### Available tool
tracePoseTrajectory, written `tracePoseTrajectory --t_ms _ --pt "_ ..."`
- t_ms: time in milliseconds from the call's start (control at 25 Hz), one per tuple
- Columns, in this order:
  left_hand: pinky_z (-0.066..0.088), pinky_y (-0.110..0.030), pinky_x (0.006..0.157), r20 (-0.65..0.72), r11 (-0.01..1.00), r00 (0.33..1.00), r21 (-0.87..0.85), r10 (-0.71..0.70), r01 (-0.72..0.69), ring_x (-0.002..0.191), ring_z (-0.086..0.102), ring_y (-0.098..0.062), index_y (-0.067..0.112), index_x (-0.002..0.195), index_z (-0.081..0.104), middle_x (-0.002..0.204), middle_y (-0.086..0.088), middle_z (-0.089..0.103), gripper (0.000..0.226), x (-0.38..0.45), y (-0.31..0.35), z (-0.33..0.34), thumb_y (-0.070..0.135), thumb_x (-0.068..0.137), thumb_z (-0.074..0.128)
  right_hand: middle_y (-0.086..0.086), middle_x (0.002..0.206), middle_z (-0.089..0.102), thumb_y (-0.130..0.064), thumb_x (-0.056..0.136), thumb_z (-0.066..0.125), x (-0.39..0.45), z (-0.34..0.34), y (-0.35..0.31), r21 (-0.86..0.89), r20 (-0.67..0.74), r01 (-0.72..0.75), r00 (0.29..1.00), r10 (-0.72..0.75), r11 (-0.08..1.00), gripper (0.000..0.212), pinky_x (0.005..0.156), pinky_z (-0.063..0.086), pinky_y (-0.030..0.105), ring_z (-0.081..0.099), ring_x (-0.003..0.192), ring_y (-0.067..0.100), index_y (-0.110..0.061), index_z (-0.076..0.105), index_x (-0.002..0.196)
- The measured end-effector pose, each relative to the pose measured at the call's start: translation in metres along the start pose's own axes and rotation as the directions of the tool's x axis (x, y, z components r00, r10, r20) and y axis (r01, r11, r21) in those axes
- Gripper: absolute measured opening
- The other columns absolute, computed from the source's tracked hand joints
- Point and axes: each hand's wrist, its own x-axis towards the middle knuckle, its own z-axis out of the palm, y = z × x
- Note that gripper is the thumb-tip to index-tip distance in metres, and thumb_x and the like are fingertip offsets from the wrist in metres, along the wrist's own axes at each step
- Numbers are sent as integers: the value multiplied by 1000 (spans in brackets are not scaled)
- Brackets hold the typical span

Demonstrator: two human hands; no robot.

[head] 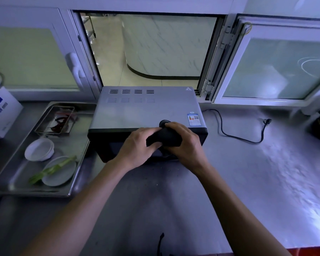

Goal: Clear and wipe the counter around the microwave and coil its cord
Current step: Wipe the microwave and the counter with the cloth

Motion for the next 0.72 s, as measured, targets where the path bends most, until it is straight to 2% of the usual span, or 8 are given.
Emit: tracePoseTrajectory --t_ms 120,200,280,320,440,560,640,720 --pt "51 -39 90 -44 998 998 29 -46 48 103 62 -15 26 126 63 112 4 68 43 -11 -5 8 21 84 73 -18 134 56 -12 63 87 -11 -2 2 60 103 -67 993 61 996 78 101 38 10 50 122 -9 -30 58 133" --pt "51 -40 86 -59 993 993 40 -107 109 99 62 -17 29 123 63 107 3 67 41 -22 -11 14 20 84 72 -24 137 52 -14 65 86 -21 -3 4 118 199 -169 969 144 978 81 95 51 24 54 122 0 -45 54 134" --pt "52 -39 86 -86 991 988 40 -127 131 98 62 -18 29 121 64 105 3 66 41 -35 -16 22 18 82 73 -27 137 51 -11 67 85 -32 0 7 182 239 -245 950 199 952 82 81 58 30 60 117 9 -54 53 129" --pt "52 -38 87 -102 993 989 43 -109 114 99 62 -18 26 120 66 106 3 66 42 -42 -19 27 15 81 74 -25 135 54 -8 68 84 -38 3 8 216 239 -276 945 223 937 81 75 59 31 62 114 12 -53 54 129" --pt "52 -33 86 -117 996 990 30 -75 79 99 62 -14 18 117 67 106 5 64 41 -59 -30 41 7 78 75 -13 127 62 -5 70 84 -55 17 15 272 248 -362 922 299 891 78 73 61 38 68 98 18 -39 56 134" --pt "52 -25 80 -105 985 979 -30 -174 172 92 63 -5 21 117 67 102 8 67 42 -76 -44 53 4 78 73 -6 129 60 -3 72 83 -71 31 19 356 319 -457 879 354 815 77 62 61 46 70 85 25 -31 55 138" --pt "53 -22 78 -94 965 962 -87 -254 247 91 65 -2 23 117 66 101 10 69 43 -88 -53 61 4 79 73 -8 137 56 -1 74 81 -81 42 23 380 345 -480 867 361 790 73 62 61 47 70 91 24 -27 57 137" --pt "53 -19 77 -83 949 949 -113 -305 295 91 65 -2 25 117 65 101 11 70 44 -100 -59 68 5 79 73 -11 137 57 -1 75 79 -91 55 28 382 307 -474 875 374 794 67 66 62 39 68 103 17 -28 60 134"
